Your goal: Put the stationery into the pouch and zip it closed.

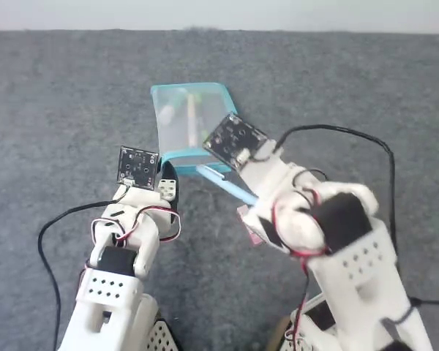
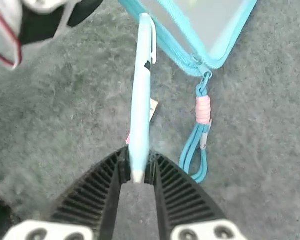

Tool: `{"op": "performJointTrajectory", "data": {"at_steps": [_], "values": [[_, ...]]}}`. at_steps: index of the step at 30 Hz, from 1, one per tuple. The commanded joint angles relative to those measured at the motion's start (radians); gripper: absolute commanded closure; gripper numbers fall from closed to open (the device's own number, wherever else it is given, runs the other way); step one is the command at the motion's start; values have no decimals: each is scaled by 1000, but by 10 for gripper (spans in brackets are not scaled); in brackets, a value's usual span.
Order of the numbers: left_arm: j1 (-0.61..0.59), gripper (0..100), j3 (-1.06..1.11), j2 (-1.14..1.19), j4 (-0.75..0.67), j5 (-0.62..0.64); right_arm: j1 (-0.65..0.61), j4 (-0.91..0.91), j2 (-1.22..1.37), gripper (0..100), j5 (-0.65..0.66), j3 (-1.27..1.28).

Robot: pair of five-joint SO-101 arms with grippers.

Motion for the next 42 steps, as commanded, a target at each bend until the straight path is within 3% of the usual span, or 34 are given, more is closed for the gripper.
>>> {"op": "performJointTrajectory", "data": {"at_steps": [1, 7, 13, 16, 21, 24, 27, 32, 36, 42], "values": [[12, 989, -21, -2, -32, 5, 36, -77, 73, 991, -28, -6], [18, 989, -22, -2, -32, 5, 122, -217, 231, 991, -84, -12], [20, 989, -24, -2, -32, 5, 119, -371, 372, 989, -207, -14], [20, 989, -24, -2, -34, 5, 73, -401, 409, 984, -195, -14], [20, 989, -24, 0, -34, 5, -114, -404, 417, 836, -147, -25], [20, 989, -21, 0, -34, 5, -128, -407, 421, 764, -144, -51], [20, 989, -21, 0, -34, 5, -88, -397, 414, 760, -130, -60], [18, 989, -19, 2, -34, 5, -28, -306, 298, 760, -110, -54], [12, 989, -22, -2, -34, 5, -22, -222, 41, 760, -51, 5], [-98, 989, -51, -3, -46, 120, -19, -289, -217, 760, -26, 428]]}}
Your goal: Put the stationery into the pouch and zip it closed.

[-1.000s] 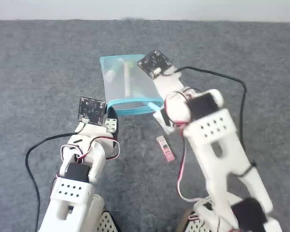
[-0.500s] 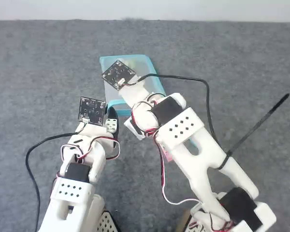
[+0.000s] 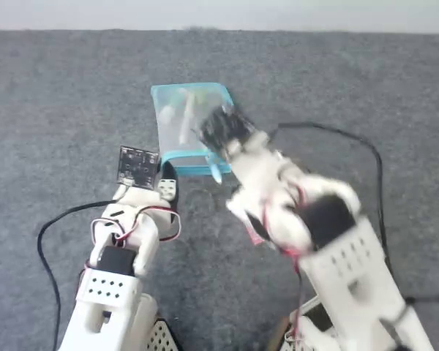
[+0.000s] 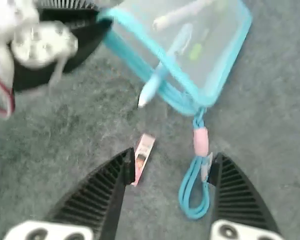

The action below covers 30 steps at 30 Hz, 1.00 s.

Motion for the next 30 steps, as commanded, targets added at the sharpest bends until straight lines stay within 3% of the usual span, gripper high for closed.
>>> {"op": "performJointTrajectory", "data": {"at_steps": [1, 3, 6, 8, 12, 15, 20, 23, 25, 30], "values": [[-80, 989, -56, 0, -44, 86, 18, -87, -101, 760, 21, 262], [-37, 989, -54, 6, -38, 58, 22, -174, -91, 760, 21, 371], [181, 989, -24, 2, 12, -143, 25, -265, -41, 761, 21, 433], [241, 989, -13, -3, 18, -160, 25, -292, 19, 761, 20, 433], [46, 989, -58, -2, 15, -3, 28, -351, 145, 761, -26, 433], [-58, 989, -67, 0, 12, 28, 33, -415, 226, 761, -78, 434], [115, 989, -36, -3, 9, -109, 38, -440, 337, 761, -92, 434], [11, 989, -67, -2, 12, 29, 36, -443, 374, 761, -92, 434], [-58, 989, -76, 5, 11, 46, 35, -470, 394, 761, -94, 434], [106, 989, -33, -2, 11, -57, 36, -536, 430, 761, -153, 436]]}}
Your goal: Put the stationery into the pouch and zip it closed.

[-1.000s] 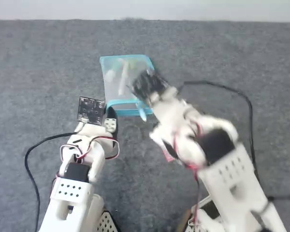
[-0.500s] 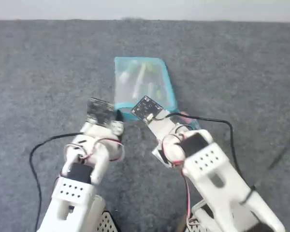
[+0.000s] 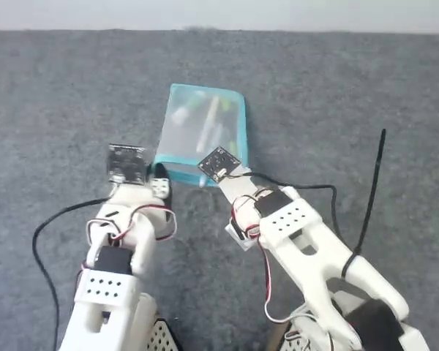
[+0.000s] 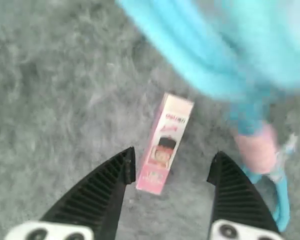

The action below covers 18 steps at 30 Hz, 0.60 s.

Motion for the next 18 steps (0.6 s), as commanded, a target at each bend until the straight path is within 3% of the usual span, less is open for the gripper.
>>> {"op": "performJointTrajectory", "data": {"at_steps": [1, 9, 16, 18], "values": [[98, 989, -31, -6, -5, -31, 19, -27, 12, 761, -37, -3], [61, 989, -30, -6, -6, -31, 19, -15, 114, 764, -40, -8], [61, 989, -30, -6, -6, -31, 28, -13, 150, 975, -32, -8], [61, 989, -30, -6, -6, -31, 74, 12, 140, 991, 2, -25]]}}
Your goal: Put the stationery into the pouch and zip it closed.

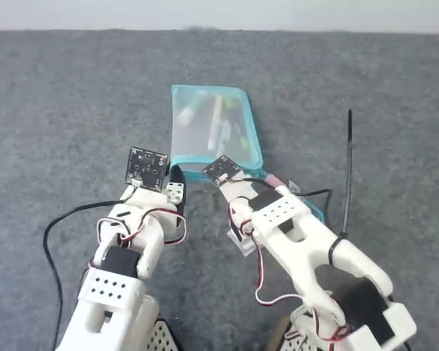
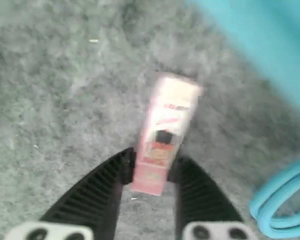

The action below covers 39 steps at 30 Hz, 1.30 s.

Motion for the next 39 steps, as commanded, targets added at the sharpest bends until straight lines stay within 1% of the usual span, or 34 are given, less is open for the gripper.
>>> {"op": "performJointTrajectory", "data": {"at_steps": [1, 5, 7, 9, 12, 15, 18, 22, 27, 32, 39], "values": [[-5, 989, -30, -6, -6, -12, 91, 51, -31, 988, 37, -46], [-2, 989, -30, -6, -8, -12, 222, 180, -133, 991, 48, -158], [-2, 989, -30, -6, -8, -12, 248, 240, -202, 991, 48, -212], [-3, 989, -30, -6, -8, -12, 248, 303, -272, 991, 55, -264], [-3, 989, -30, -6, -8, -12, 205, 397, -372, 991, 109, -338], [-5, 989, -24, -2, -32, -12, 113, 503, -443, 991, 173, -393], [-3, 989, -24, 0, -40, -12, 16, 545, -473, 991, 169, -431], [-2, 989, -24, 0, -38, -12, -38, 552, -437, 991, 152, -463], [0, 989, -24, 0, -38, -12, -64, 536, -329, 991, 160, -470], [0, 989, -24, 0, -38, -12, -38, 536, -186, 991, 157, -552], [2, 989, -24, 0, -37, -12, 13, 549, 2, 991, 115, -786]]}}
